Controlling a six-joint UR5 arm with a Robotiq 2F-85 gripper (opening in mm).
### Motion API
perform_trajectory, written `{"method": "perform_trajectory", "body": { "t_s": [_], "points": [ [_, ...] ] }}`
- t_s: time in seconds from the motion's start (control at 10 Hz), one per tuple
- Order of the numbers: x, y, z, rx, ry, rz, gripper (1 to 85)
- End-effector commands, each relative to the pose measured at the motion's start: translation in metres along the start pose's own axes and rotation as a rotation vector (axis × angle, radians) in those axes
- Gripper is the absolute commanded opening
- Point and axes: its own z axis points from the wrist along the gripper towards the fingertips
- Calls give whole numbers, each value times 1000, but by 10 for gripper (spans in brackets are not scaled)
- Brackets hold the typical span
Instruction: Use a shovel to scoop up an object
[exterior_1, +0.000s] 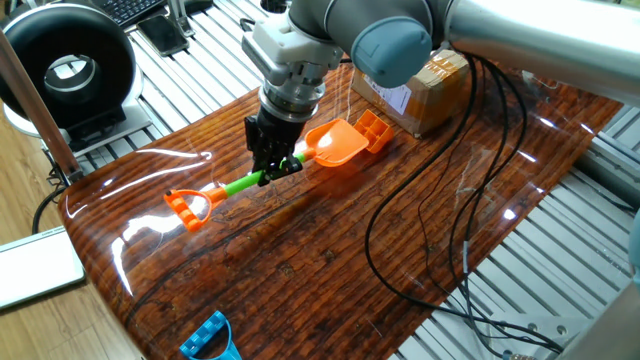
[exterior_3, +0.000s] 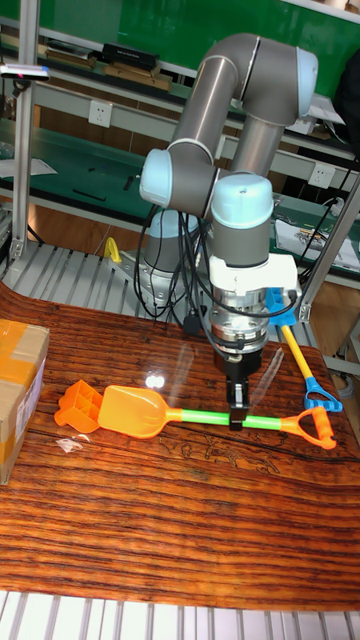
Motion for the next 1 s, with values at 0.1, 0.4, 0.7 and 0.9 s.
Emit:
{"method": "perform_trajectory", "body": {
  "t_s": [0.1, 0.4, 0.7, 0.9],
  "points": [
    [5, -2, -2, 3, 16, 14, 13],
    [1, -2, -2, 5, 1, 26, 13],
    [2, -1, -2, -1, 4, 29, 13],
    [0, 0, -2, -1, -4, 31, 13]
  ]
}}
